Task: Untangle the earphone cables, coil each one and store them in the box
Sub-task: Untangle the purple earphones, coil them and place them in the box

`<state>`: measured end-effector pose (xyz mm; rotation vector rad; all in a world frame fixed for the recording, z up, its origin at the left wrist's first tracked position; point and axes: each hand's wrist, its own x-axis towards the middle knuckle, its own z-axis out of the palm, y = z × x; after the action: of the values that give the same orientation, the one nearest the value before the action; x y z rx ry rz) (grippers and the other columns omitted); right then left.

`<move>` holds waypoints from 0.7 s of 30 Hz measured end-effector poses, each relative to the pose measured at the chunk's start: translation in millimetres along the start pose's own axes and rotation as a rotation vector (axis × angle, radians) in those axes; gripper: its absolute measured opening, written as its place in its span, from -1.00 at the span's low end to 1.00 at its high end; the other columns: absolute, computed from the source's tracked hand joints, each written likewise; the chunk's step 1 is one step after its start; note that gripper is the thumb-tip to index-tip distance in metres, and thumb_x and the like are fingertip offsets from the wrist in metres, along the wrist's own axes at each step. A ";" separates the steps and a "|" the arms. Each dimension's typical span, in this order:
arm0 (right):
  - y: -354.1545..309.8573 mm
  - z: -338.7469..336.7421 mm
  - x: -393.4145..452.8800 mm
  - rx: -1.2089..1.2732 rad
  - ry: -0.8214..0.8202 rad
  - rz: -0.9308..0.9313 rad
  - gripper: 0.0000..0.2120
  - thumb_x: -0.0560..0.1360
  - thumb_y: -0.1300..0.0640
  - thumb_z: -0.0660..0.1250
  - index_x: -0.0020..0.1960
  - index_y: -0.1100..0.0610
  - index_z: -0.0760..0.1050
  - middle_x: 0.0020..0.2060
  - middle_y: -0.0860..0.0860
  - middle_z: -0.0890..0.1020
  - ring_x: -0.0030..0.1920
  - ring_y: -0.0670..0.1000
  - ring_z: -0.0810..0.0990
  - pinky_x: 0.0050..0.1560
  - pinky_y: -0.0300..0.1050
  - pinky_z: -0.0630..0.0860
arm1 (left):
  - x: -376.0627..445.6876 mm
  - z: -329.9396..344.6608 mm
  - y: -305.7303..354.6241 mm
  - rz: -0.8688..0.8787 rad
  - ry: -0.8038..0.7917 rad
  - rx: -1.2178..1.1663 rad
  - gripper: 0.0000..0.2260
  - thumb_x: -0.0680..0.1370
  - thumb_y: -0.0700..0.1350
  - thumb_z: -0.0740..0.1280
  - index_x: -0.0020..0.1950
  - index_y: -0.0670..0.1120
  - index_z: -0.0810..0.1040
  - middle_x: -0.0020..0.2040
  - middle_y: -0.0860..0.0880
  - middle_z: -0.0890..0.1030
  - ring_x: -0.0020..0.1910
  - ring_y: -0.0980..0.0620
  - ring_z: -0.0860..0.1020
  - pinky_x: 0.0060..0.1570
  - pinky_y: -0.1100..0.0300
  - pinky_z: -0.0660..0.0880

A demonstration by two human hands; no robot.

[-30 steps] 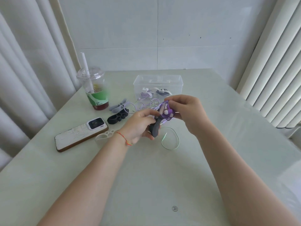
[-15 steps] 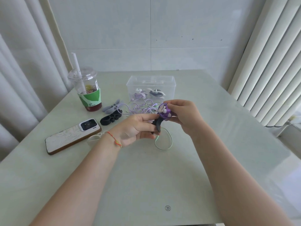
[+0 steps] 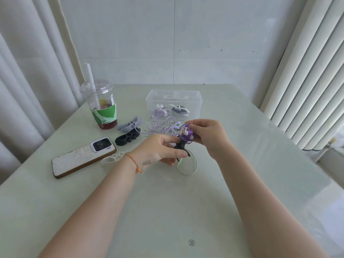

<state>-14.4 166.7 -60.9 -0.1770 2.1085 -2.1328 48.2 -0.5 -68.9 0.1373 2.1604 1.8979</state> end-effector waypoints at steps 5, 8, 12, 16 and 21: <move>2.1 4.4 0.7 -0.020 -0.022 0.006 -0.85 0.52 0.37 0.30 0.00 0.33 0.62 -0.14 0.24 0.68 -0.23 0.09 0.65 -0.08 -0.09 0.65 | 3.3 5.7 -2.4 0.031 0.125 0.067 -0.77 0.41 -0.15 0.53 0.06 -0.10 0.68 -0.17 -0.09 0.68 -0.25 0.02 0.58 -0.32 0.23 0.53; 4.2 5.7 2.2 -0.007 0.002 0.013 -0.88 0.48 0.36 0.33 -0.05 0.30 0.64 -0.16 0.23 0.69 -0.21 0.12 0.66 -0.05 -0.03 0.64 | 4.0 7.1 -3.1 0.056 0.180 0.034 -0.80 0.43 -0.14 0.52 0.02 -0.13 0.69 -0.13 -0.11 0.70 -0.23 -0.01 0.61 -0.31 0.20 0.54; 9.3 11.2 4.8 -0.090 0.144 -0.024 -0.88 0.44 0.31 0.36 -0.12 0.19 0.67 -0.26 0.10 0.69 -0.26 0.08 0.64 -0.17 -0.05 0.60 | 5.1 18.0 -3.6 0.078 0.154 -0.054 -0.77 0.47 -0.14 0.47 0.10 -0.17 0.66 -0.01 -0.17 0.70 -0.16 -0.02 0.63 -0.23 0.19 0.56; 10.4 18.7 3.2 -0.160 0.225 -0.081 -0.83 0.46 0.29 0.32 -0.16 0.11 0.66 -0.31 -0.01 0.68 -0.32 -0.04 0.61 -0.26 -0.19 0.54 | 5.9 26.3 -3.7 0.090 0.121 -0.088 -0.78 0.47 -0.15 0.46 0.10 -0.13 0.64 -0.08 -0.03 0.71 -0.09 0.06 0.66 -0.16 0.22 0.55; 12.2 19.5 3.5 -0.124 0.224 -0.085 -0.85 0.46 0.30 0.35 -0.17 0.12 0.66 -0.33 -0.02 0.68 -0.31 -0.03 0.62 -0.25 -0.18 0.54 | 6.0 27.2 -0.5 0.095 0.177 -0.118 -0.68 0.28 0.01 0.55 0.00 -0.02 0.67 -0.23 0.05 0.68 -0.20 0.13 0.60 -0.23 0.27 0.47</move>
<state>-14.2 146.8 -72.9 -0.0423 2.4013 -2.1596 49.4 26.9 -73.2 0.0514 2.1799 2.1600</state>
